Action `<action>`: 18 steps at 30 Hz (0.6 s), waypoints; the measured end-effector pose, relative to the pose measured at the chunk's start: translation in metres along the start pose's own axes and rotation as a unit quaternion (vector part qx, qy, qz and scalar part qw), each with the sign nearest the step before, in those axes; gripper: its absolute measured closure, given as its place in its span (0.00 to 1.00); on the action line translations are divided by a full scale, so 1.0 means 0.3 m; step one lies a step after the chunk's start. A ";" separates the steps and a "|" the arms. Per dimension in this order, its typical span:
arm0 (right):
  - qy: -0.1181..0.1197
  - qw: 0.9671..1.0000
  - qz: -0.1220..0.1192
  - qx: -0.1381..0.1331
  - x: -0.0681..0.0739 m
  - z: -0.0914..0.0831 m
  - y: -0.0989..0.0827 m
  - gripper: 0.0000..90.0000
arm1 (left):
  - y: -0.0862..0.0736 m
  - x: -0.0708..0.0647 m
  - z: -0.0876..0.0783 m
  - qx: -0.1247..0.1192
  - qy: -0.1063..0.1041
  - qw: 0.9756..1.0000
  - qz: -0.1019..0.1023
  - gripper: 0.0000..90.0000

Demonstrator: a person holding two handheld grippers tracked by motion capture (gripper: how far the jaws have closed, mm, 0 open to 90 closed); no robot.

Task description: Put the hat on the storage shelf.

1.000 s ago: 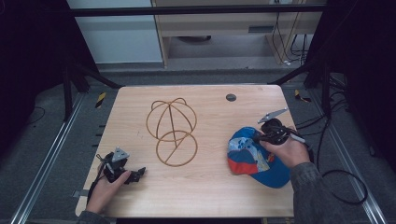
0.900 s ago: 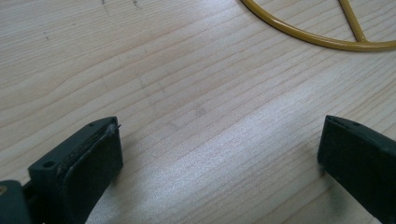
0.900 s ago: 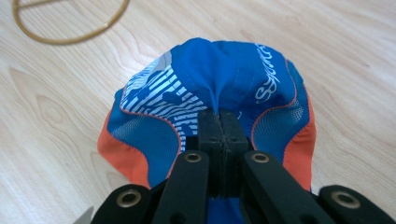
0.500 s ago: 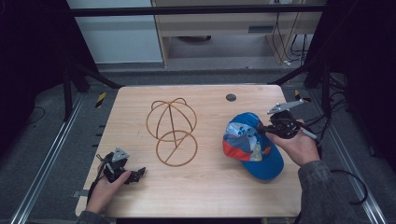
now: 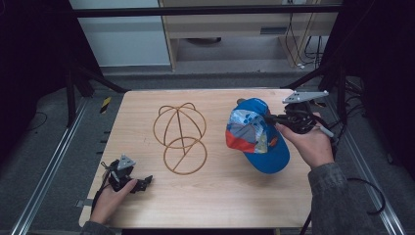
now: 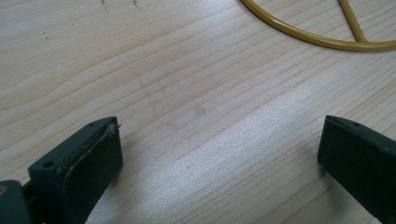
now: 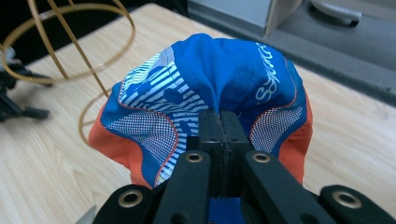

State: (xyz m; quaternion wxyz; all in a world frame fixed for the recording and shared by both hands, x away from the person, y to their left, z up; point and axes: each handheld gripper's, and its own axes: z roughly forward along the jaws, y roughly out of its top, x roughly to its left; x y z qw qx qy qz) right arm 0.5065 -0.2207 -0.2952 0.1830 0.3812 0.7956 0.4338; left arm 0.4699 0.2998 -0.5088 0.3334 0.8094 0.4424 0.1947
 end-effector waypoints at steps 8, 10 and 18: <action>0.000 1.000 -0.008 -0.016 0.037 -0.027 0.077 1.00 | 0.000 0.000 0.000 0.000 0.000 1.000 0.000 0.00; 0.000 1.000 -0.010 -0.021 0.045 -0.032 0.094 1.00 | 0.000 0.000 0.000 0.000 0.000 1.000 0.000 0.00; 0.007 0.999 -0.016 -0.042 0.093 -0.053 0.165 1.00 | 0.000 -0.001 0.001 -0.002 0.000 1.000 -0.002 0.00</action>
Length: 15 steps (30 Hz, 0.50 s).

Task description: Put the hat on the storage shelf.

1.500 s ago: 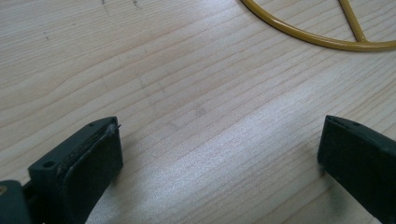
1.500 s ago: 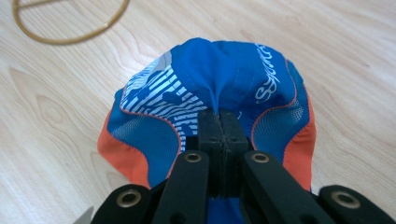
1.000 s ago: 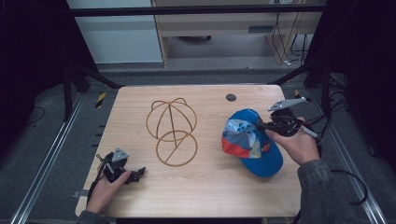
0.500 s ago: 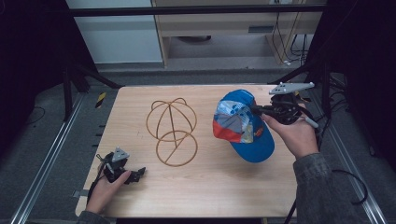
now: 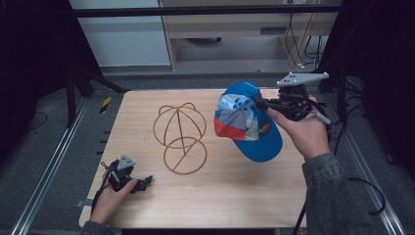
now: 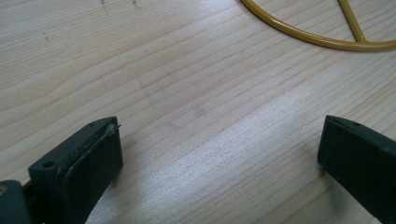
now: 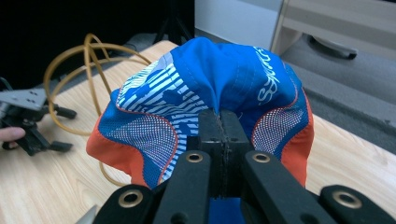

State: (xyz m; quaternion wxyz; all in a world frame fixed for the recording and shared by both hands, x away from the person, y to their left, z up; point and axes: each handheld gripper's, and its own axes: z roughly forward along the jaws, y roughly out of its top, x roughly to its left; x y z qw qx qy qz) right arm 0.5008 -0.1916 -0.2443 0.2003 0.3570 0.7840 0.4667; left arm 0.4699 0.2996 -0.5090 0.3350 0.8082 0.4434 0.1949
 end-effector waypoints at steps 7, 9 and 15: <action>0.011 0.999 -0.007 -0.029 0.056 -0.006 0.062 1.00 | 0.000 0.001 0.000 0.000 0.000 1.000 0.001 0.00; 0.016 0.999 -0.009 -0.038 0.073 -0.005 0.076 1.00 | 0.000 0.001 0.000 0.000 0.000 1.000 0.001 0.00; 0.031 0.997 -0.013 -0.066 0.125 -0.002 0.114 1.00 | 0.000 0.001 0.000 0.000 0.000 1.000 0.001 0.00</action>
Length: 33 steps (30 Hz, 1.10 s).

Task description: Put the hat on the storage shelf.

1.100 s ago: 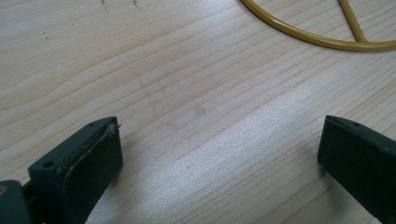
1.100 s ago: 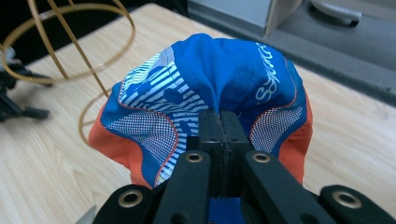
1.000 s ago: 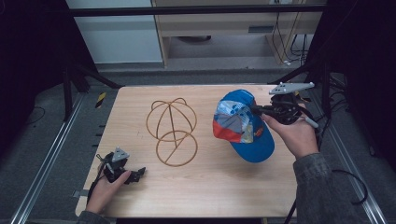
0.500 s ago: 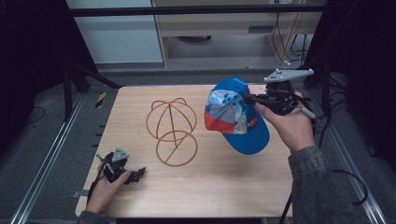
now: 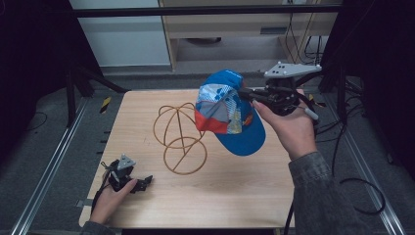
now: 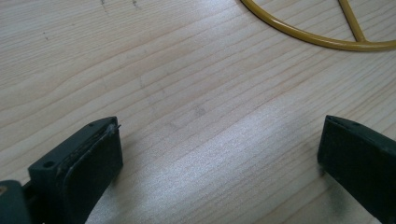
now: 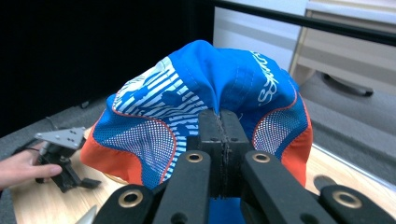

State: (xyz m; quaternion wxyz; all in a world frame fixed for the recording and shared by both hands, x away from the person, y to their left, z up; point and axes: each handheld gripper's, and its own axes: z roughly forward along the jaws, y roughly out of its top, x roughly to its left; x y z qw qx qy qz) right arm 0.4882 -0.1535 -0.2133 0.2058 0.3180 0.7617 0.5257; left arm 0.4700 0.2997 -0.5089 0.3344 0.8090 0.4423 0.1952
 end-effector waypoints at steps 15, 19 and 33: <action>0.020 0.999 -0.013 -0.023 0.092 0.071 0.093 1.00 | 0.001 0.000 0.000 0.001 -0.001 1.000 0.000 0.00; 0.027 0.999 -0.015 -0.023 0.110 0.098 0.108 1.00 | 0.001 0.000 0.000 0.001 -0.001 1.000 0.001 0.00; 0.047 0.999 -0.025 -0.012 0.172 0.201 0.127 1.00 | 0.002 0.001 0.000 0.001 -0.002 1.000 0.003 0.00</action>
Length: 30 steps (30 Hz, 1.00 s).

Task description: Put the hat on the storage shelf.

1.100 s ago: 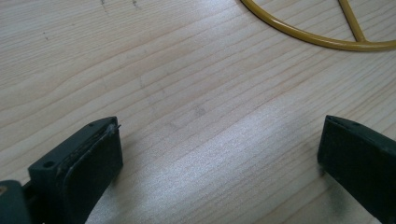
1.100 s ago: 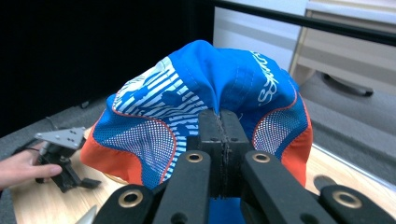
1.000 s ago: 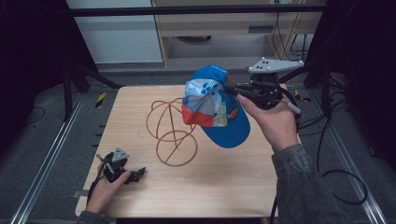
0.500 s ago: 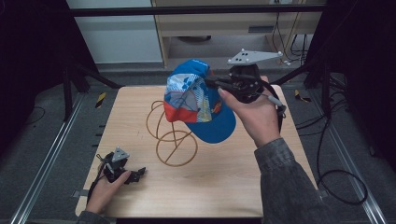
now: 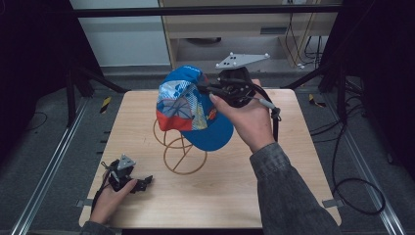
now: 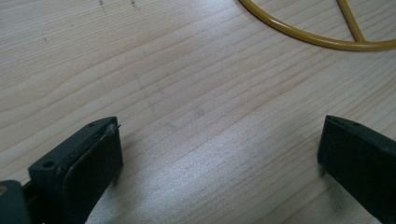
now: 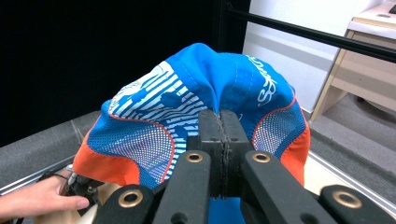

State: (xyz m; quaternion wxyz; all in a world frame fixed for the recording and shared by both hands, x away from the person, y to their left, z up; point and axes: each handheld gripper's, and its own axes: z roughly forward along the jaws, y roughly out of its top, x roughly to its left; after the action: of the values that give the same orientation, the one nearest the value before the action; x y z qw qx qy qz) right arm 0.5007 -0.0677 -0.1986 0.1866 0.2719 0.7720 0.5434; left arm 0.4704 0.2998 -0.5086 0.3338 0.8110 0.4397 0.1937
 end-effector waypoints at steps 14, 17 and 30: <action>0.012 1.000 -0.001 0.014 0.019 0.066 -0.004 1.00 | 0.000 0.000 0.000 0.000 -0.001 1.000 0.001 0.00; 0.013 1.000 -0.003 0.018 0.024 0.077 -0.005 1.00 | 0.000 0.001 0.000 0.000 -0.001 1.000 0.001 0.00; 0.019 0.999 -0.007 0.030 0.041 0.125 -0.007 1.00 | 0.000 0.001 0.000 0.000 -0.001 1.000 0.001 0.00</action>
State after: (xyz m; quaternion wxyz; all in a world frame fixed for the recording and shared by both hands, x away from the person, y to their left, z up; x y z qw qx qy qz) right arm 0.5126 -0.0329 -0.2132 0.1670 0.2616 0.7931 0.5241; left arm 0.4707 0.2999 -0.5086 0.3339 0.8116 0.4387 0.1934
